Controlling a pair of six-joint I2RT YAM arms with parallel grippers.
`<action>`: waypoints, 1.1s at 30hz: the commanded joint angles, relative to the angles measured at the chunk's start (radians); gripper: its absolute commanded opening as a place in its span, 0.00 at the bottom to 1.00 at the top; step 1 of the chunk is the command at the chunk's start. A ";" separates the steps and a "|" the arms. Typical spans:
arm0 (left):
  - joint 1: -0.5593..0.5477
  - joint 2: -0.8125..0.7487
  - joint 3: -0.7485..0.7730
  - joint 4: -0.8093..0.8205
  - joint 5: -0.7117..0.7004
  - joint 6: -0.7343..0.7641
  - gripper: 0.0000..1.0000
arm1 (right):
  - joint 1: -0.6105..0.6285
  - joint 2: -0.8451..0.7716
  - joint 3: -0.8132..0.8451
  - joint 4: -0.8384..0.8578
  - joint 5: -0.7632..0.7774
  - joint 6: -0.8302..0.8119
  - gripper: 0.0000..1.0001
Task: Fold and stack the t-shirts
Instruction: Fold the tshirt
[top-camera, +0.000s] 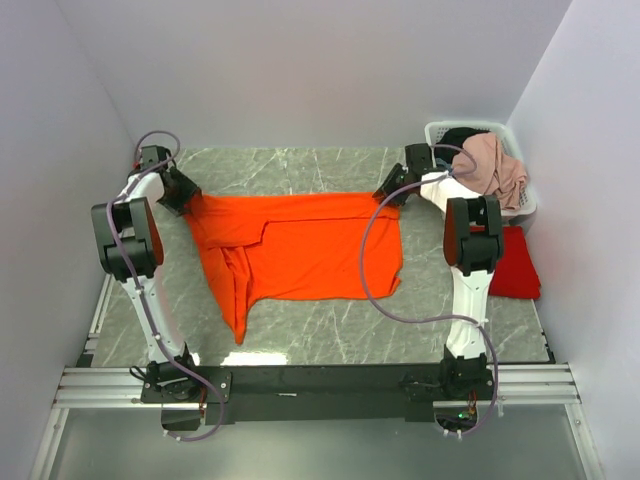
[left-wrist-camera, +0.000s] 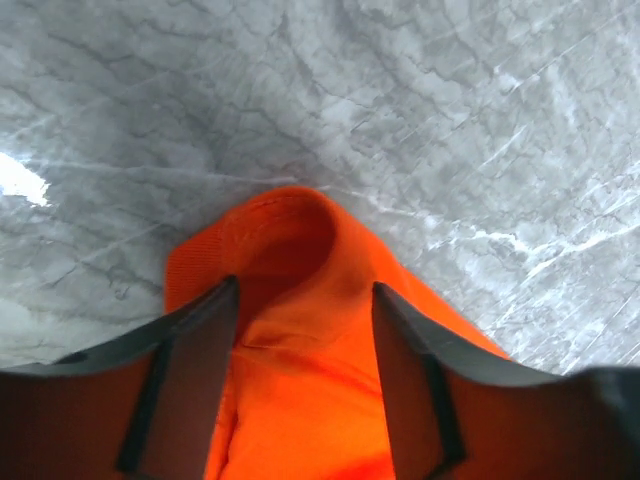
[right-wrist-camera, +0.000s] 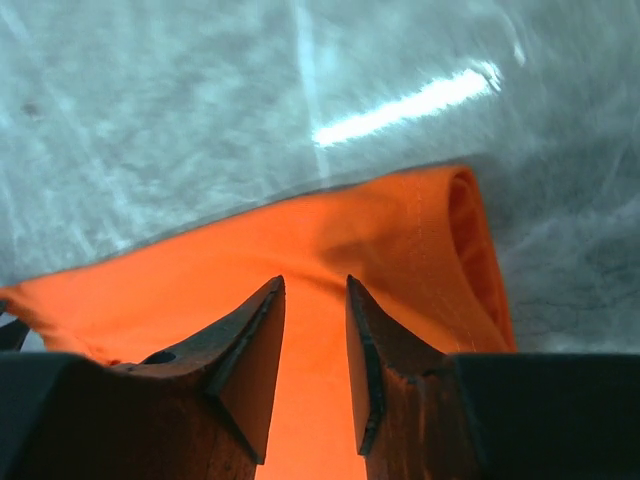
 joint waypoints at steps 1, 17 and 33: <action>0.018 -0.044 0.023 -0.032 -0.027 0.019 0.63 | -0.010 -0.042 0.077 -0.022 -0.049 -0.079 0.39; -0.083 -0.847 -0.691 -0.081 -0.096 0.002 0.93 | 0.173 -0.624 -0.515 -0.114 0.165 -0.213 0.48; -0.201 -1.004 -1.012 -0.076 -0.107 -0.073 0.88 | 0.116 -0.840 -0.881 -0.120 0.253 -0.194 0.47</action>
